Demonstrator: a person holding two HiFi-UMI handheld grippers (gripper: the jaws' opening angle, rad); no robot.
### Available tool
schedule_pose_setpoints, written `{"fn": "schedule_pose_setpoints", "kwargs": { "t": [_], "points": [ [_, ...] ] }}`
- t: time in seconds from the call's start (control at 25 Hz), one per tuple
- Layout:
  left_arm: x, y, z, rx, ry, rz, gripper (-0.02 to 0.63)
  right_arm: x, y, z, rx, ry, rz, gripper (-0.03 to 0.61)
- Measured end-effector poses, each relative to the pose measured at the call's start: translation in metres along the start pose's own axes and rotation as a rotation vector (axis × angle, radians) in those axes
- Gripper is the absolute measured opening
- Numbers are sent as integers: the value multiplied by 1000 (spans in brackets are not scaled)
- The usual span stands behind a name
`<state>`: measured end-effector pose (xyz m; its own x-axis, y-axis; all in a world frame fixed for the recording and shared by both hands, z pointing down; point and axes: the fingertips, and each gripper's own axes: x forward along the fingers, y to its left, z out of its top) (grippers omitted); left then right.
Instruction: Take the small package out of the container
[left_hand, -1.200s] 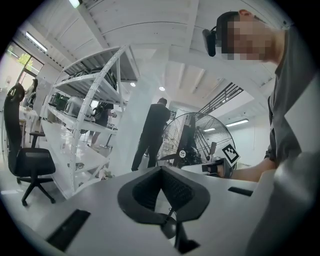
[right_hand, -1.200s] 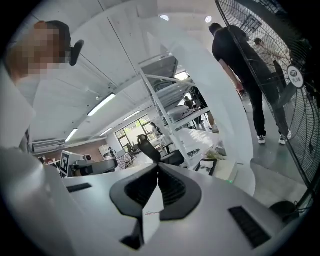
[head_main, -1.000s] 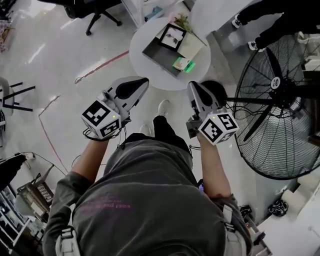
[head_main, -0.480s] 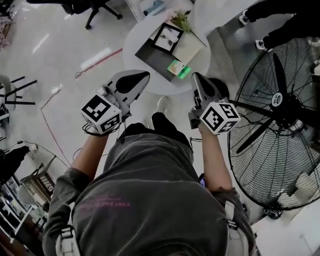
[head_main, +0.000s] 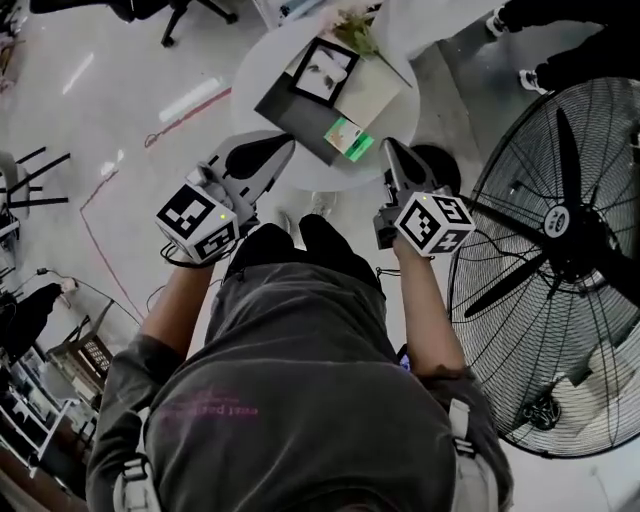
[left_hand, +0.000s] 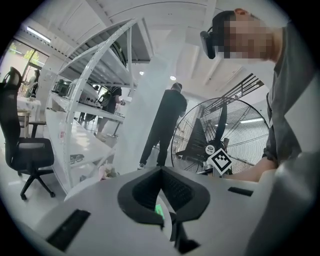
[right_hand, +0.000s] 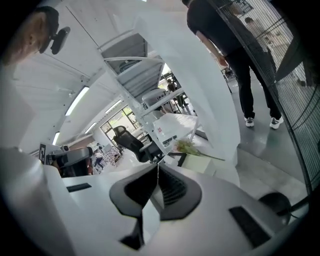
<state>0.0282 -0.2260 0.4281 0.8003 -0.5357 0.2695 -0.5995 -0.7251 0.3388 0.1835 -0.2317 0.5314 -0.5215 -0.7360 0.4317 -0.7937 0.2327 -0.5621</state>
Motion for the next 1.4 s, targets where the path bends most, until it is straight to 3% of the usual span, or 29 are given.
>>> {"fn": "schedule_pose_setpoints", "kwargs": {
  "t": [0.52,0.68,0.92,1.2,1.4],
  "points": [
    [32,39,-24,-27,53,-53,6,38,-61,-53,153,76,-126,26],
    [32,53,-28,-33,66,-85,6,46,-67,-77,203,101,-172,84],
    [28,72,-47,-57,101,-132,6,55,-81,-109,256,125,-257,109],
    [18,83,-62,-61,129,-154,7,68,-83,-125,328,112,-264,118],
    [10,90,-68,-75,142,-157,6,75,-84,-134,348,114,-278,90]
  ]
}}
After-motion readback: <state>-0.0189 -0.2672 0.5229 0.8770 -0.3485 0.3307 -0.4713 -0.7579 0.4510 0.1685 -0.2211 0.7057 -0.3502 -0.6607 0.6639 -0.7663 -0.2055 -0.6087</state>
